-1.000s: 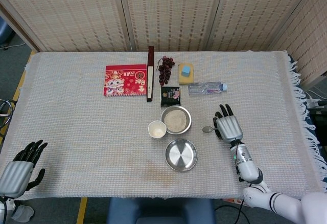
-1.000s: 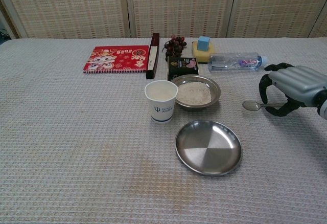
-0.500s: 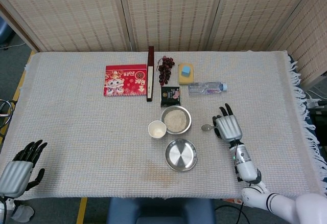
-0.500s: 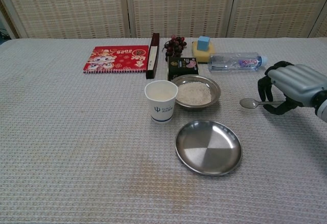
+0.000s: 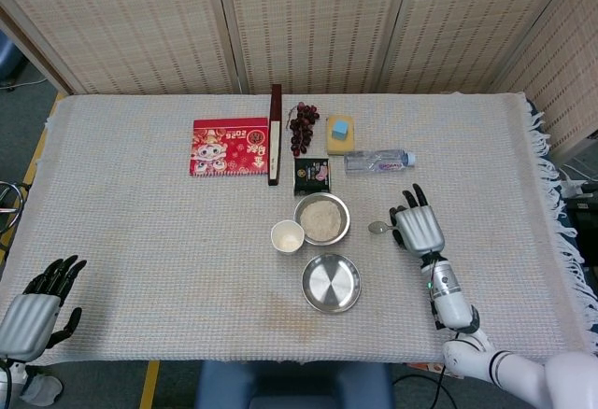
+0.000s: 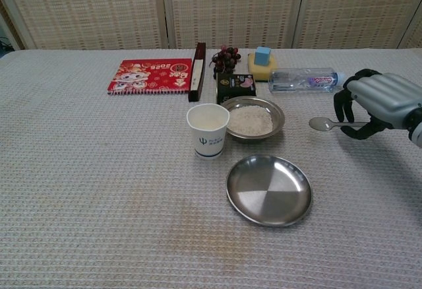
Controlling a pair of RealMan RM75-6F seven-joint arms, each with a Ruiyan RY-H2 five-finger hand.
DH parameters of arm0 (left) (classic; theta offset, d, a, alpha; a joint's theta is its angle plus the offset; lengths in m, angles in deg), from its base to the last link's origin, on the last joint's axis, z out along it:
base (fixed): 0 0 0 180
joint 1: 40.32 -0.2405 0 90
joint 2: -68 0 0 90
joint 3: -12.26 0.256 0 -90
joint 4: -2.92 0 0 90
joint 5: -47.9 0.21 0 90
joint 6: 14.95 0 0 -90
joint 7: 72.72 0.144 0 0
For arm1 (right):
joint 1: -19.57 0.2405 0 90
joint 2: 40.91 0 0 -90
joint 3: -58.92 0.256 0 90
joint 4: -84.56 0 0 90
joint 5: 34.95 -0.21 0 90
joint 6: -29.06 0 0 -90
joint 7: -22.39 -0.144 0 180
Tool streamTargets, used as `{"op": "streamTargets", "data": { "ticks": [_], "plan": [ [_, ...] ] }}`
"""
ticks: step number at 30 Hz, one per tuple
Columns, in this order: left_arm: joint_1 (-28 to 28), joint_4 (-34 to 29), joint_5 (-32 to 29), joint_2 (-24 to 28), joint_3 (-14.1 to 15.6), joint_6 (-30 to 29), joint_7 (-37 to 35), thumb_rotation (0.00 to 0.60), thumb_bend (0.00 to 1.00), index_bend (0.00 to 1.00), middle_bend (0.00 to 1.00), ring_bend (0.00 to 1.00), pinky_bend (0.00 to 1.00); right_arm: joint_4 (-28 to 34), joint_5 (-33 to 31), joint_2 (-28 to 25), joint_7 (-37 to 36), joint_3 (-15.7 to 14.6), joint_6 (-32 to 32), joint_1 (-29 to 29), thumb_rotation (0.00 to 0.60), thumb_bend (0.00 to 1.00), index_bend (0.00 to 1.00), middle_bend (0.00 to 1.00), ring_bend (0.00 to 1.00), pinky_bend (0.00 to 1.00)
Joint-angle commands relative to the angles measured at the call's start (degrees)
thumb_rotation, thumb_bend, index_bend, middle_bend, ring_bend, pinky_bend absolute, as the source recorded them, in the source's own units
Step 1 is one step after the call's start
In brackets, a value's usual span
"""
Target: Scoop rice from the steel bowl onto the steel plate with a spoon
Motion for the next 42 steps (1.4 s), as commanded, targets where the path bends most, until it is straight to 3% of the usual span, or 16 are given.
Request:
{"op": "streamTargets", "data": {
  "ticks": [1,8,15,27,42],
  "plan": [
    [-0.03,-0.01,0.09,0.01,0.02,-0.1,-0.03,0.6,0.47,0.0,0.0,0.0,0.19,4.03,-0.15,-2.52,3.14,1.29,0.46,0.76,0.6,0.35,0.88,0.57,0.13,0.07],
    [-0.2,-0.23,0.64,0.19,0.18,-0.61,-0.31,0.6,0.48,0.0,0.0,0.0,0.19,12.38,-1.0,-6.25,12.07,4.28,1.13,3.56,0.6,0.35,0.88,0.57,0.13,0.07],
    [-0.39,-0.38,1.29,0.4,0.42,-1.07,-0.43,0.6,0.47,0.0,0.0,0.0,0.19,17.37,-4.04,-6.93,27.79,5.69,-1.21,8.51,0.6,0.35,0.88,0.57,0.13,0.07],
    [-0.83,-0.59,2.76,0.8,0.97,-2.12,-0.99,0.6,0.48,0.0,0.0,0.0,0.19,12.98,-8.45,-0.44,44.89,4.01,-3.17,14.83,0.6,0.35,0.89,0.57,0.13,0.07],
    [-0.83,-0.41,2.93,1.0,0.95,-2.16,-1.66,0.6,0.47,0.0,0.0,0.0,0.19,8.71,-11.66,4.31,48.05,1.93,-5.16,17.61,0.6,0.35,0.89,0.57,0.15,0.07]
  ]
}}
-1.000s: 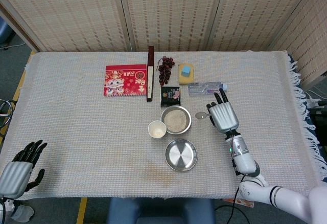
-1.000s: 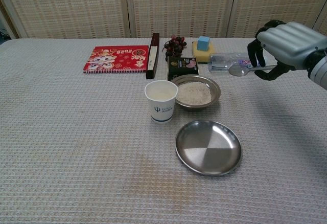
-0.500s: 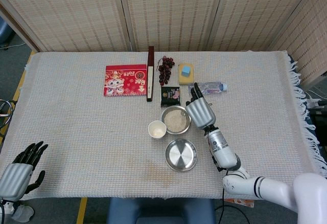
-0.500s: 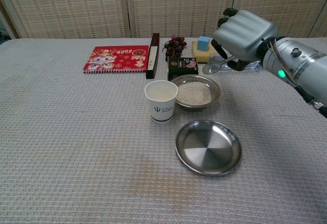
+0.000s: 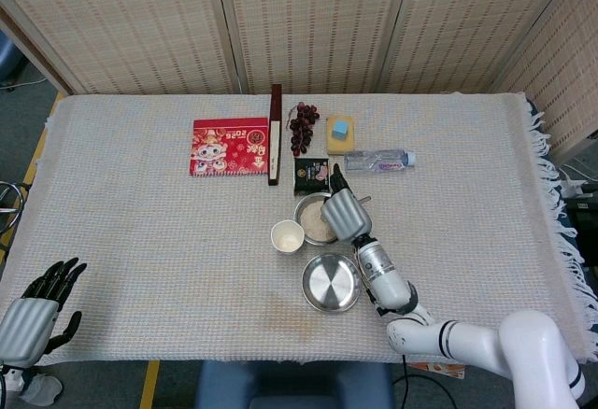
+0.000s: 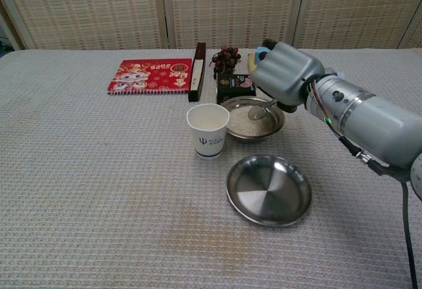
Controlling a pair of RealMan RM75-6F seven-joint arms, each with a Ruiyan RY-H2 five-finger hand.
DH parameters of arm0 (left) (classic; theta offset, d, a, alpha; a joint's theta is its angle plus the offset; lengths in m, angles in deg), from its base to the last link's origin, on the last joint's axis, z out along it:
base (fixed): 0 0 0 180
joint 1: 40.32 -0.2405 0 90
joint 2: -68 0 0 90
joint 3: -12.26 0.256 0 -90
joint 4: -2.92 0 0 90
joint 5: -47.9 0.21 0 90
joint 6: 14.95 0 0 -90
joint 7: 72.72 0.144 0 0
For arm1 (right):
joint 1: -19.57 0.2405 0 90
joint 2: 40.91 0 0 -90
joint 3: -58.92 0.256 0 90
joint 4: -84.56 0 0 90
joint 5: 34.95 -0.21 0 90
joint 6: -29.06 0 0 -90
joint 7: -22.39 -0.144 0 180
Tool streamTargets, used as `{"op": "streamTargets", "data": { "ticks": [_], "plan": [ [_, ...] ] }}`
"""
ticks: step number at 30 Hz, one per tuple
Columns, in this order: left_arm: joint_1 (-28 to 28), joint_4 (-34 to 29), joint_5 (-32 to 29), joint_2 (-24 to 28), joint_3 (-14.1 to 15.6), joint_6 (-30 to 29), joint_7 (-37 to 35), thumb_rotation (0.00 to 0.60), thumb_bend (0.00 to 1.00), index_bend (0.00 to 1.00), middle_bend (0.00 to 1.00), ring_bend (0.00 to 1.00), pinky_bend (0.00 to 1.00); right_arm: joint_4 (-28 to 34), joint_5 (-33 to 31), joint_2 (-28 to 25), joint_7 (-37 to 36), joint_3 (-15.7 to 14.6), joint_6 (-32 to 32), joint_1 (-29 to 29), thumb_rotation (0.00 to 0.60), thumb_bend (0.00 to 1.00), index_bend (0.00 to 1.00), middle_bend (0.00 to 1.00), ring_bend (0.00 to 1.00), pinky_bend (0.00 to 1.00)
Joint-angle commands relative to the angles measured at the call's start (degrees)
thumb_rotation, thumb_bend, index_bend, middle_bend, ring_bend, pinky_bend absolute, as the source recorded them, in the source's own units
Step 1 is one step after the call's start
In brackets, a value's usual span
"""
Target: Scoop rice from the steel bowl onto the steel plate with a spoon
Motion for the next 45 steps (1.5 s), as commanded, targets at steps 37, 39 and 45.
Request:
{"op": "streamTargets", "data": {
  "ticks": [37,39,45],
  "plan": [
    [0.27,-0.4,-0.81,-0.4,-0.01,1.37,1.38,0.6,0.47,0.0,0.0,0.0,0.19,2.44,-5.02,-1.84,-21.38,1.66,0.19,-3.15,0.6,0.35,0.89,0.57,0.16,0.07],
    [0.23,-0.47,-0.75,-0.47,0.02,1.3,1.65,0.6,0.47,0.0,0.0,0.0,0.19,1.6,-5.23,-1.41,-22.1,1.53,-0.2,-3.14,0.6,0.35,0.89,0.57,0.16,0.07],
    [0.17,-0.54,-1.03,-0.44,-0.1,1.25,1.68,0.6,0.48,0.0,0.0,0.0,0.19,1.04,-4.7,-1.01,-23.13,1.31,-0.1,-2.95,0.6,0.35,0.89,0.57,0.16,0.07]
  ]
}}
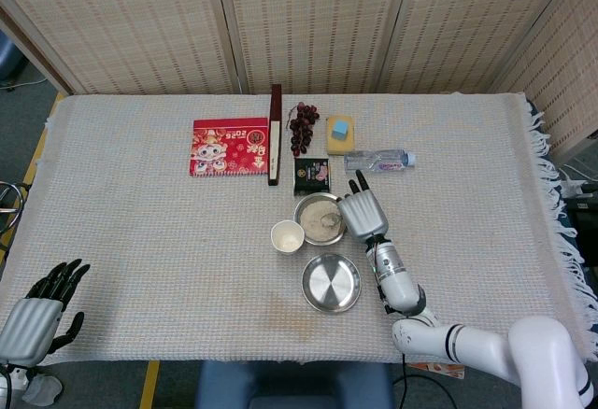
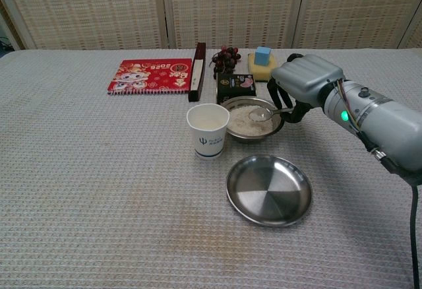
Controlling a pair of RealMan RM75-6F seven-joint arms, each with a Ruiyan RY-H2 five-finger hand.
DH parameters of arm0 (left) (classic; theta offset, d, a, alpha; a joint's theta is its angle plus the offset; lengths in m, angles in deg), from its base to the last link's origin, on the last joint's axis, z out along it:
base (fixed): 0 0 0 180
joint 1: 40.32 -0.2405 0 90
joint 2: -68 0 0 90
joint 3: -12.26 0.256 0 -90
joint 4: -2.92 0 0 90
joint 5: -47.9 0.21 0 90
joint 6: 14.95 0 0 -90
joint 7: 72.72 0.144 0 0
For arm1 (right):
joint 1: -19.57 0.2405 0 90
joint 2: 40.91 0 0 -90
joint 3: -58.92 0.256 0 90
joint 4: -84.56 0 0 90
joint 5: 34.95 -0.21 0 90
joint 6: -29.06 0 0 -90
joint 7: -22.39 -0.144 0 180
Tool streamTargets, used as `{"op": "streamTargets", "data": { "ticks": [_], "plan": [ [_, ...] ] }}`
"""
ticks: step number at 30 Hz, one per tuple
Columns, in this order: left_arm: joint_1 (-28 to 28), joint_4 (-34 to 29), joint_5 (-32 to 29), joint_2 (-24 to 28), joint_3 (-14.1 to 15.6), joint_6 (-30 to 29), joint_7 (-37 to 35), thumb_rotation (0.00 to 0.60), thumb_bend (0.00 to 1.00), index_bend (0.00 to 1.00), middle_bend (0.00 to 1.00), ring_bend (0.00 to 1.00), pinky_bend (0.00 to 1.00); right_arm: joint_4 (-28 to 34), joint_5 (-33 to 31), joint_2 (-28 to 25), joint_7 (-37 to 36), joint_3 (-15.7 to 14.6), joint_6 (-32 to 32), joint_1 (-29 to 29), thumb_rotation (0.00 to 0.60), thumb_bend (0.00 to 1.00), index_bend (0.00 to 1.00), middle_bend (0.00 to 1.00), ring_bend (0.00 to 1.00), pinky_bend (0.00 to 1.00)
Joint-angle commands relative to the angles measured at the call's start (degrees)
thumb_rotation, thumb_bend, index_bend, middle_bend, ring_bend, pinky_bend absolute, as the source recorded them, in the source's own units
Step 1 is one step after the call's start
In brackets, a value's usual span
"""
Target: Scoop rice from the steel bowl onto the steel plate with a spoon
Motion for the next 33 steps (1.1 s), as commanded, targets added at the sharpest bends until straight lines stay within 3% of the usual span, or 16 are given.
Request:
{"op": "streamTargets", "data": {
  "ticks": [1,17,25,33],
  "plan": [
    [0.02,0.04,0.01,0.03,-0.01,0.0,-0.13,0.6,0.47,0.0,0.0,0.0,0.19,0.42,0.26,-0.19,-0.28,0.03,0.34,0.01,0.6,0.35,0.89,0.57,0.16,0.07],
    [-0.24,-0.22,0.32,0.04,0.12,-0.47,0.17,0.6,0.47,0.0,0.0,0.0,0.19,10.96,2.84,-4.24,-0.81,1.96,4.07,0.52,0.6,0.35,0.89,0.57,0.16,0.07],
    [-0.38,-0.28,0.65,0.21,0.16,-0.87,-0.1,0.6,0.48,0.0,0.0,0.0,0.19,13.65,1.67,-2.62,4.54,2.73,4.05,3.72,0.6,0.35,0.89,0.57,0.16,0.07],
    [-0.52,0.01,1.09,0.66,0.2,-1.47,-1.38,0.6,0.48,0.0,0.0,0.0,0.19,10.77,2.82,1.33,13.72,0.25,5.47,6.9,0.6,0.35,0.89,0.57,0.16,0.07]
  ]
}}
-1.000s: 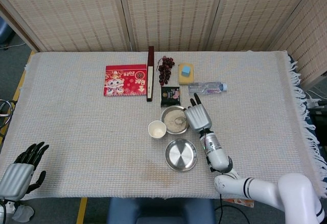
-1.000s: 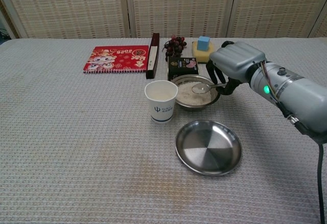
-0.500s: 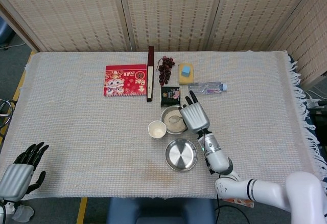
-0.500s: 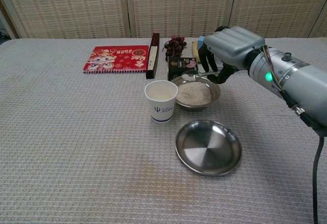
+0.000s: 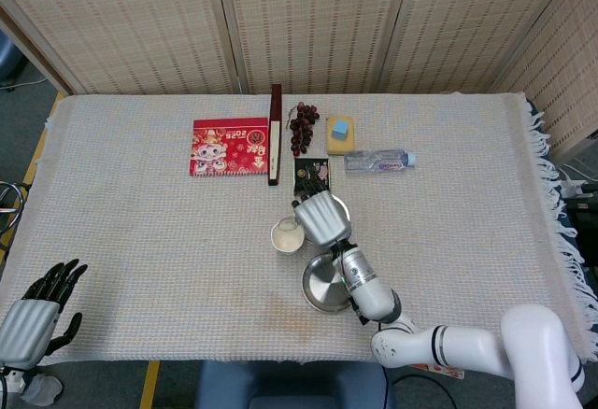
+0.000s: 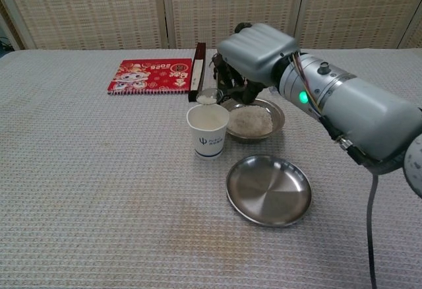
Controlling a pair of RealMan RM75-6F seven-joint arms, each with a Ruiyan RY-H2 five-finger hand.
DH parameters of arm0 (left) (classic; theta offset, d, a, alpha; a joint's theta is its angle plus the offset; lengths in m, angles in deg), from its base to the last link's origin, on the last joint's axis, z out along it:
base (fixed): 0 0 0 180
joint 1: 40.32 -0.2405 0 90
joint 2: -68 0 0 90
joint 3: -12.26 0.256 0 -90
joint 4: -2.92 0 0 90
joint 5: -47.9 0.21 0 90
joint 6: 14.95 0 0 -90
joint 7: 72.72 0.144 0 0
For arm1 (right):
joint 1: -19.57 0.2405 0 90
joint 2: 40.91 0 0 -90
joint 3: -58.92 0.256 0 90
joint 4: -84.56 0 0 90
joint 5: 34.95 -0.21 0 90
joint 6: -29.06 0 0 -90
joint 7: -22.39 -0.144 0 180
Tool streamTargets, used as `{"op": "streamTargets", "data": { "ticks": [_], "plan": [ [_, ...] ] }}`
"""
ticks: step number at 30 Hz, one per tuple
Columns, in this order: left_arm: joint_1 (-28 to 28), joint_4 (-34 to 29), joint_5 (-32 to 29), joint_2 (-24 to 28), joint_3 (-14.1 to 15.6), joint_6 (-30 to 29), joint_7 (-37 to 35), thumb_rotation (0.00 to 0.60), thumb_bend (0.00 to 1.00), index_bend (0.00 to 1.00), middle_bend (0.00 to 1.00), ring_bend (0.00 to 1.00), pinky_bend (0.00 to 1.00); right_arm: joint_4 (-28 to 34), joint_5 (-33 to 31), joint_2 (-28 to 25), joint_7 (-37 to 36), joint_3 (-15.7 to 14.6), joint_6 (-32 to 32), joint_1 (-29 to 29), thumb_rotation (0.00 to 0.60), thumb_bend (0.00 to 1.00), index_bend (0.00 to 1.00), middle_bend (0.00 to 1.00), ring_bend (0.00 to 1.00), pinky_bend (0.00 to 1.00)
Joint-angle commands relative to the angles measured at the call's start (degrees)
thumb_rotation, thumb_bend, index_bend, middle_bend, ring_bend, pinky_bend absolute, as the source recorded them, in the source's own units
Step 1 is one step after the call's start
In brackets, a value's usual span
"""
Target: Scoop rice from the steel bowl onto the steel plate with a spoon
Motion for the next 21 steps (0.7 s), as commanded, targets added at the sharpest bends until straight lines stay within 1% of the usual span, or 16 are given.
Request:
{"op": "streamTargets", "data": {
  "ticks": [1,8,11,15,21],
  "plan": [
    [-0.02,0.09,0.05,0.1,0.0,-0.07,-0.3,0.6,0.48,0.0,0.0,0.0,0.19,-1.88,0.89,2.05,5.8,-1.86,1.32,1.62,0.6,0.35,0.89,0.57,0.16,0.07],
    [-0.21,0.29,0.36,0.36,0.07,-0.54,-0.94,0.6,0.48,0.0,0.0,0.0,0.19,-3.87,2.13,4.01,19.78,-5.15,4.37,3.29,0.6,0.35,0.88,0.57,0.16,0.07],
    [-0.21,0.25,0.5,0.42,0.1,-0.55,-0.99,0.6,0.47,0.0,0.0,0.0,0.19,-3.84,2.35,4.34,24.34,-6.23,4.8,3.75,0.6,0.35,0.88,0.57,0.16,0.07],
    [-0.24,0.22,0.6,0.36,0.12,-0.61,-0.92,0.6,0.48,0.0,0.0,0.0,0.19,-4.68,4.75,4.76,28.79,-7.73,5.84,4.51,0.6,0.35,0.88,0.57,0.16,0.07],
    [-0.37,0.3,0.71,0.44,0.14,-0.86,-1.21,0.6,0.48,0.0,0.0,0.0,0.19,-5.47,8.69,4.44,32.89,-10.08,7.13,4.58,0.6,0.35,0.87,0.57,0.16,0.06]
  ]
}}
